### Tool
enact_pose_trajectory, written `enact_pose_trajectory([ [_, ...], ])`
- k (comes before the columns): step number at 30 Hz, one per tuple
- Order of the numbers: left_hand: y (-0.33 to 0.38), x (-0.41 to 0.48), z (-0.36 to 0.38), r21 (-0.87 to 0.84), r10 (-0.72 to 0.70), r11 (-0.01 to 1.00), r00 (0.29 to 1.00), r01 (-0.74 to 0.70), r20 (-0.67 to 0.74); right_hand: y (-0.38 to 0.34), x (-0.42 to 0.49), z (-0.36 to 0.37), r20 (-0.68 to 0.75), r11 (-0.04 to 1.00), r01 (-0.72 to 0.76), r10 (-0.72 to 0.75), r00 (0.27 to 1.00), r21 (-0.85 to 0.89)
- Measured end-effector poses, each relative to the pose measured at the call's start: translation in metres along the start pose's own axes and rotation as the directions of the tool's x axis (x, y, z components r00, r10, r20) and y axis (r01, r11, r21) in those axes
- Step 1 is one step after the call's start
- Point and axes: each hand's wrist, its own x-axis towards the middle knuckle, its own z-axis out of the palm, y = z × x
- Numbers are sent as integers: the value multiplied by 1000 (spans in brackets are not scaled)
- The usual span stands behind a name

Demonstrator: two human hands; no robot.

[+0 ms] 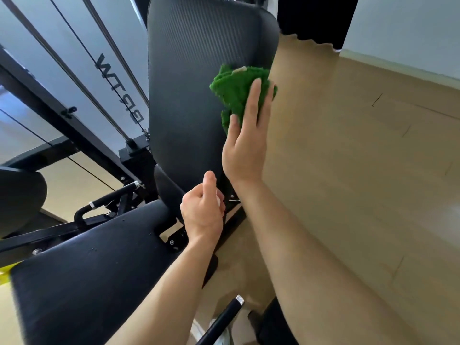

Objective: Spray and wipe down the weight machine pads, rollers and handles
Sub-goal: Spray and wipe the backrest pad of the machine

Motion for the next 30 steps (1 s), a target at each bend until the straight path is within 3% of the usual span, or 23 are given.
enact_pose_trajectory([
  [7, -16, 19, -28, 68, 29, 997, 999, -27, -38, 36, -105, 22, 164, 978, -174, 191, 968, -112],
  [10, -5, 24, -32, 77, 56, 996, 998, -53, -33, 13, -41, 16, 0, 989, -144, 144, 990, -23],
  [13, 3, 30, -31, 64, 101, 993, 995, -100, -16, -6, 16, 18, -179, 995, -70, 56, 982, -72],
  [15, -1, 35, -29, 56, 106, 993, 994, -105, -9, 2, 4, 26, -162, 989, -10, -14, 987, -149],
  [18, -17, 38, -28, 81, 99, 992, 995, -100, 11, 36, -57, 35, -13, 974, 48, -52, 999, -219],
  [22, -46, 32, -29, 35, 46, 998, 998, -47, 46, 63, -159, 48, 177, 950, -92, 149, 973, -298],
  [26, -60, 25, -32, 87, 13, 996, 994, -23, 104, 73, -230, 21, 360, 910, -298, 392, 847, -290],
  [30, -60, 23, -31, 181, -6, 983, 981, -30, 195, 67, -231, -33, 249, 804, -539, 591, 767, -251],
])
